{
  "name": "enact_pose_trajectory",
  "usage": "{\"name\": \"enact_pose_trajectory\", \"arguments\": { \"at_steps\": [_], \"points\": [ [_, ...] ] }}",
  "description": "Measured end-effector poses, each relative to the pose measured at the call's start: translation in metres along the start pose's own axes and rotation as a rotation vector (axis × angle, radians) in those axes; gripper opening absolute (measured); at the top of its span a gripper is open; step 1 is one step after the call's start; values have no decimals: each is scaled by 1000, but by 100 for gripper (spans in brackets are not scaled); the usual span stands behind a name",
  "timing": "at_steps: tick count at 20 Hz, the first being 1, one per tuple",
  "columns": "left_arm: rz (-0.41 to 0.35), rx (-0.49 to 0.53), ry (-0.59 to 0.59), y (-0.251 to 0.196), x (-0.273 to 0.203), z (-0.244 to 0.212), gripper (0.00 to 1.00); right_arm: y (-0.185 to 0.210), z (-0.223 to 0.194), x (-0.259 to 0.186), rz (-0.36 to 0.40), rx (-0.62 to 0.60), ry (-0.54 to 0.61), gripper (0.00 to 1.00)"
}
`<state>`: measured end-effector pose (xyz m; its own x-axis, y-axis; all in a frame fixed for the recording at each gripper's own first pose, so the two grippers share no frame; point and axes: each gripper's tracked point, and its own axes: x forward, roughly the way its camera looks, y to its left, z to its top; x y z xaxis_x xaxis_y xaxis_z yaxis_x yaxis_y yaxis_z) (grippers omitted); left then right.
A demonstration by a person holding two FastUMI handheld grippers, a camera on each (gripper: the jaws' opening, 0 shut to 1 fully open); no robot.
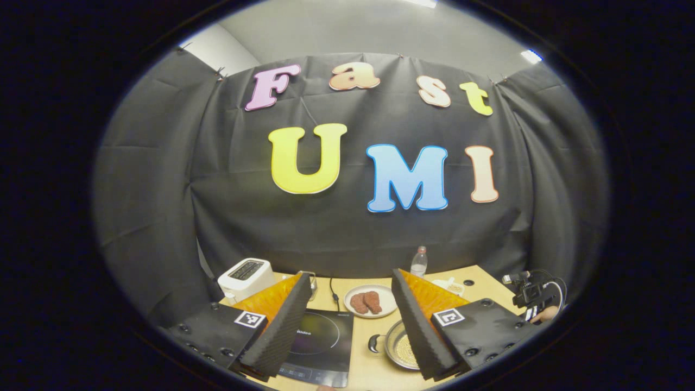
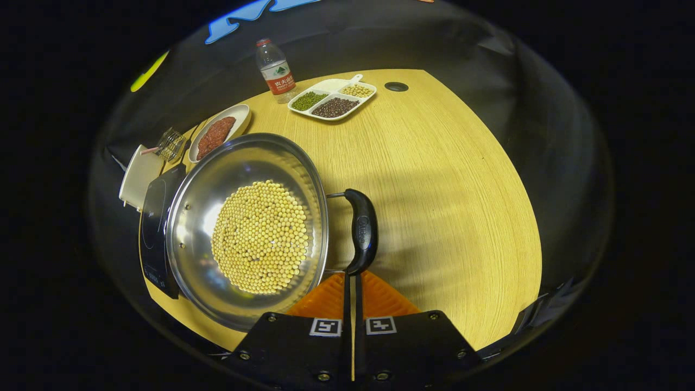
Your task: First push the handle of the pot to place it horizontally, then grasp the pot with both hands and set it on the induction cooktop.
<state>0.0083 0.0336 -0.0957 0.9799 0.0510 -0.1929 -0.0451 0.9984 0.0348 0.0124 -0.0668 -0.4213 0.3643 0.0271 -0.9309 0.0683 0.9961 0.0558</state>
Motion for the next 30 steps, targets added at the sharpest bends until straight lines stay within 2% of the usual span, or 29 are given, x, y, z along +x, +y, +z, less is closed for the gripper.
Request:
{"name": "enact_pose_trajectory", "arguments": {
  "at_steps": [8,12,13,14,15,17,18,19,20,21,22,26,29,30],
  "points": [
    [-31,-4,56,-14,6,-36,94,-5,16,8,-13,-46,-22,2],
    [-48,-12,72,-21,11,-48,94,-5,15,1,3,-45,-44,2],
    [-54,-13,75,-23,12,-50,94,-10,14,-4,-16,-57,-54,2],
    [-61,-14,76,-25,13,-54,96,-16,15,-9,-37,-73,-85,2],
    [-66,-14,77,-28,13,-57,94,-17,18,-18,-38,-84,-119,2],
    [-83,-18,79,-34,16,-65,99,-13,23,-37,-15,-98,-199,2],
    [-94,-21,80,-38,16,-69,99,-7,28,-49,7,-104,-244,13],
    [-100,-24,79,-41,17,-71,94,-4,32,-61,19,-116,-286,23],
    [-92,-27,74,-41,19,-75,97,-4,38,-70,15,-129,-340,52],
    [-80,-30,69,-40,22,-77,97,-6,45,-80,1,-140,-397,71],
    [-71,-38,68,-40,25,-83,97,-5,51,-88,-3,-149,-444,84],
    [-100,-57,113,-54,39,-115,99,-1,61,-107,5,-156,-573,87],
    [-118,-44,174,-60,55,-151,94,-2,61,-103,-4,-168,-601,87],
    [-127,-44,195,-65,61,-164,97,-1,60,-98,5,-164,-601,87]
  ]
}}
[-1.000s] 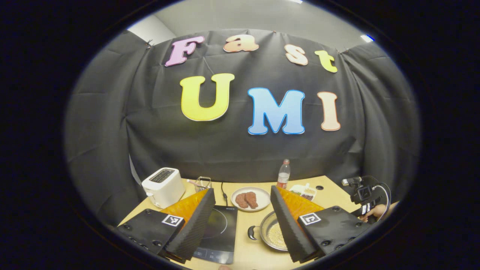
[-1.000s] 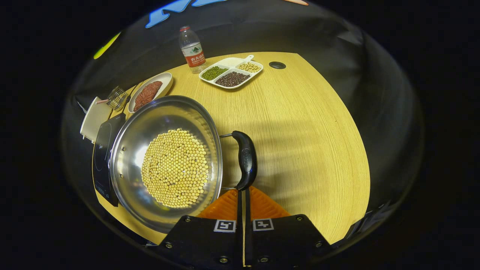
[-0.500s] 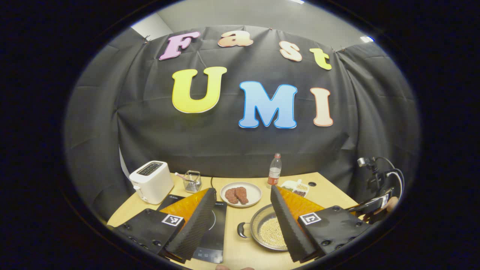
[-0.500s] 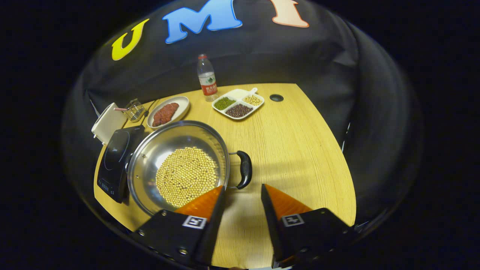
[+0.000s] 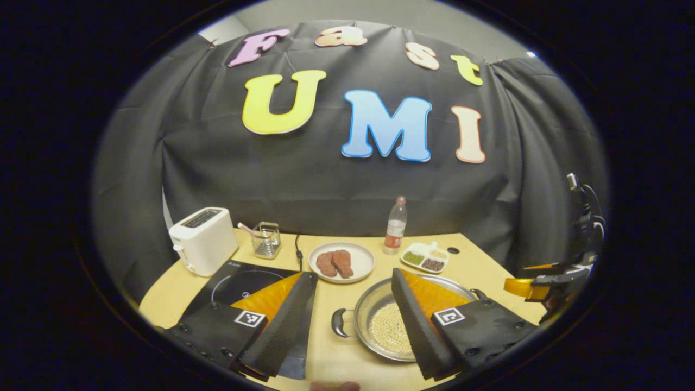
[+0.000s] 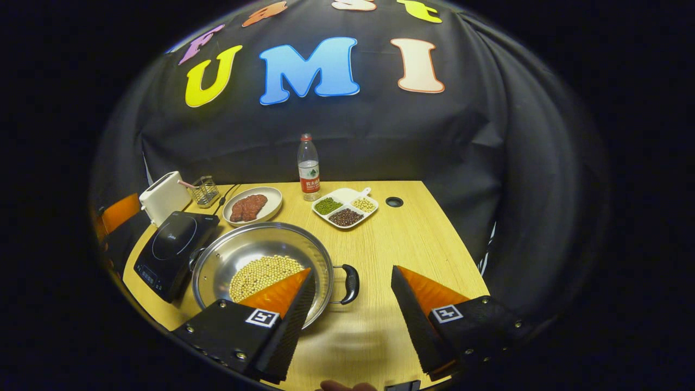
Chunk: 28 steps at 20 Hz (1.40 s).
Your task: First push the handle of the pot to place it horizontally, then grasp the pot with both hands and set it on the induction cooktop.
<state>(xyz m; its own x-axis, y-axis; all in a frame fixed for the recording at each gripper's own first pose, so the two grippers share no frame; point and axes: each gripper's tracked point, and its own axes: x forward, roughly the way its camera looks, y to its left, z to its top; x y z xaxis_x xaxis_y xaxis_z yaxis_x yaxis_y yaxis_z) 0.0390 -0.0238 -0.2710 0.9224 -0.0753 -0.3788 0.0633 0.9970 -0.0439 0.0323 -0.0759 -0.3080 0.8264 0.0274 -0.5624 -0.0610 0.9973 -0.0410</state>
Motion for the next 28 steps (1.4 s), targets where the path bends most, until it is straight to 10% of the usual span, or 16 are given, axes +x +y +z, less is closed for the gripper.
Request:
{"name": "enact_pose_trajectory", "arguments": {
  "at_steps": [25,28],
  "points": [
    [-5,57,293,16,121,-166,99,10,-77,127,3,23,186,84],
    [-23,78,294,13,122,-166,80,16,-79,130,18,43,196,81]
  ]
}}
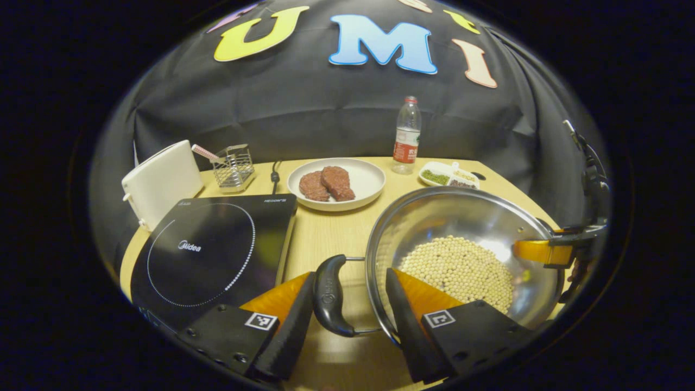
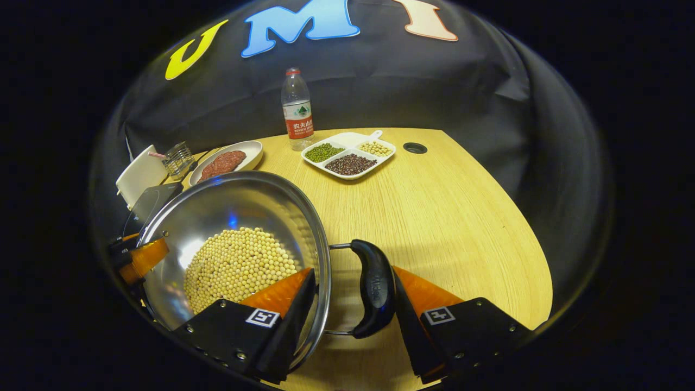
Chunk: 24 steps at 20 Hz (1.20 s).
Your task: First push the handle of the pot to place it horizontally, then grasp the pot with both hands and set it on the induction cooktop.
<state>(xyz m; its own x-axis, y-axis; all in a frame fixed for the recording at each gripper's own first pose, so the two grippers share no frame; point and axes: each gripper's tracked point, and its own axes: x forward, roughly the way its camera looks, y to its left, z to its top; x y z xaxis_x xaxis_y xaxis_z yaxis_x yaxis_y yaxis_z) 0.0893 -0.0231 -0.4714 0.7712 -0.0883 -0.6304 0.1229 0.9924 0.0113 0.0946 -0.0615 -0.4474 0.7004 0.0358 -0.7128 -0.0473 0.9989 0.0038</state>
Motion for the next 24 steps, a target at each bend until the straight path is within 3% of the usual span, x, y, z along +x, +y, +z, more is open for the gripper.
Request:
{"name": "enact_pose_trajectory", "arguments": {
  "at_steps": [1,2,4,6,8,13,14,15,24],
  "points": [
    [-1,5,3,1,2,0,84,-1,-1,6,-2,9,0,81],
    [0,6,11,2,2,-1,77,-1,-2,3,-3,13,4,73],
    [5,12,21,4,2,1,81,1,-3,5,8,35,6,73],
    [8,18,32,4,3,1,76,1,-2,3,12,77,14,69],
    [9,9,41,5,2,3,73,2,-3,1,9,103,12,58],
    [-3,10,44,7,0,8,67,4,-7,0,2,124,39,59],
    [-3,12,43,8,-2,10,70,5,-7,-2,4,130,37,59],
    [-3,10,40,9,-4,14,67,6,-5,-5,3,133,37,59],
    [-6,1,6,31,-52,56,70,27,27,-59,-1,128,14,59]
  ]
}}
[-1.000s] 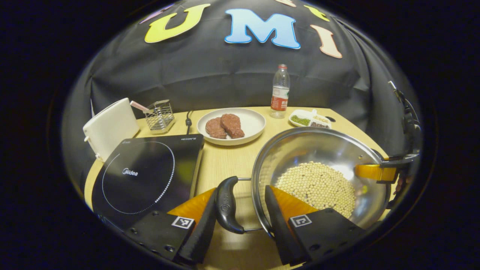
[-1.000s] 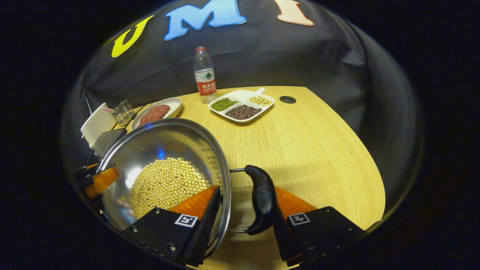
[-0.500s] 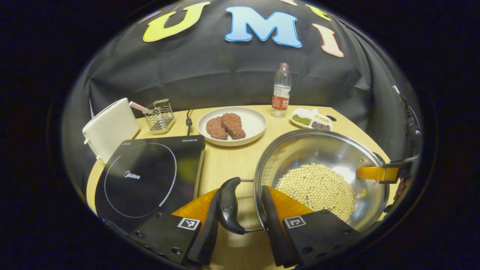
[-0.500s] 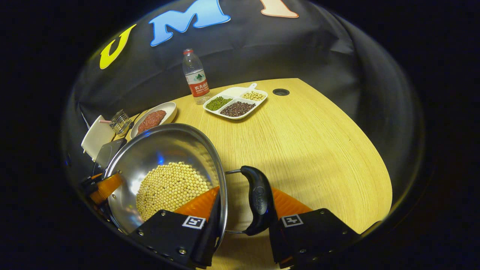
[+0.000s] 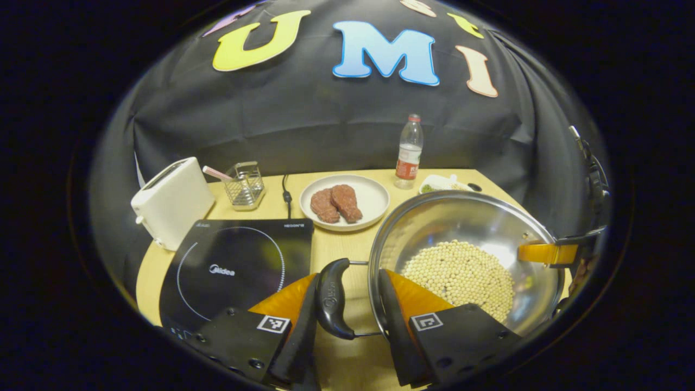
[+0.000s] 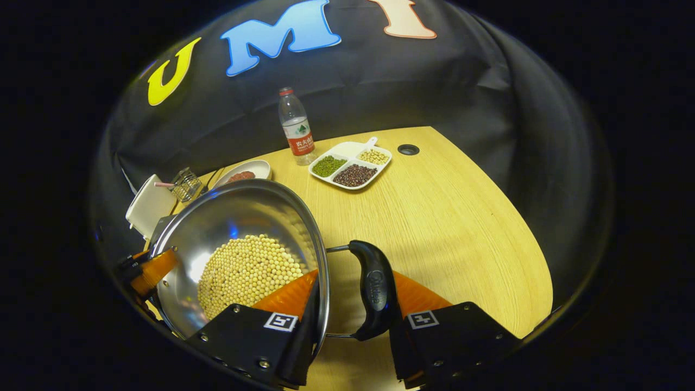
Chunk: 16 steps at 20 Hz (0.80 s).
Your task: First push the handle of the pot to place it horizontally, then grasp the pot with both hands and set it on the induction cooktop.
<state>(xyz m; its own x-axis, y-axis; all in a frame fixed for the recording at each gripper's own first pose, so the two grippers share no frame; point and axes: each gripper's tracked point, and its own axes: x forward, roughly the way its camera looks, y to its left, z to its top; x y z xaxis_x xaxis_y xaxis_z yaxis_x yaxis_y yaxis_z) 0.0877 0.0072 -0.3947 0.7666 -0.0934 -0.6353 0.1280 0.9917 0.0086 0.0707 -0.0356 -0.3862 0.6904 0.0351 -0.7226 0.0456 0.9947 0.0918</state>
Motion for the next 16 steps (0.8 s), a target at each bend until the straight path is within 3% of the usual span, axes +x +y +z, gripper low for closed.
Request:
{"name": "enact_pose_trajectory", "arguments": {
  "at_steps": [2,9,10,11,16],
  "points": [
    [0,-2,-10,8,-12,12,63,10,6,-11,0,2,1,59],
    [10,-28,-42,56,-45,34,67,58,29,-40,6,-40,-23,59],
    [15,-32,-44,65,-49,35,63,69,31,-41,12,-42,-25,58],
    [21,-33,-50,74,-53,39,67,78,32,-42,18,-42,-26,58],
    [51,-40,-52,128,-62,43,63,128,26,-37,46,-37,-7,58]
  ]
}}
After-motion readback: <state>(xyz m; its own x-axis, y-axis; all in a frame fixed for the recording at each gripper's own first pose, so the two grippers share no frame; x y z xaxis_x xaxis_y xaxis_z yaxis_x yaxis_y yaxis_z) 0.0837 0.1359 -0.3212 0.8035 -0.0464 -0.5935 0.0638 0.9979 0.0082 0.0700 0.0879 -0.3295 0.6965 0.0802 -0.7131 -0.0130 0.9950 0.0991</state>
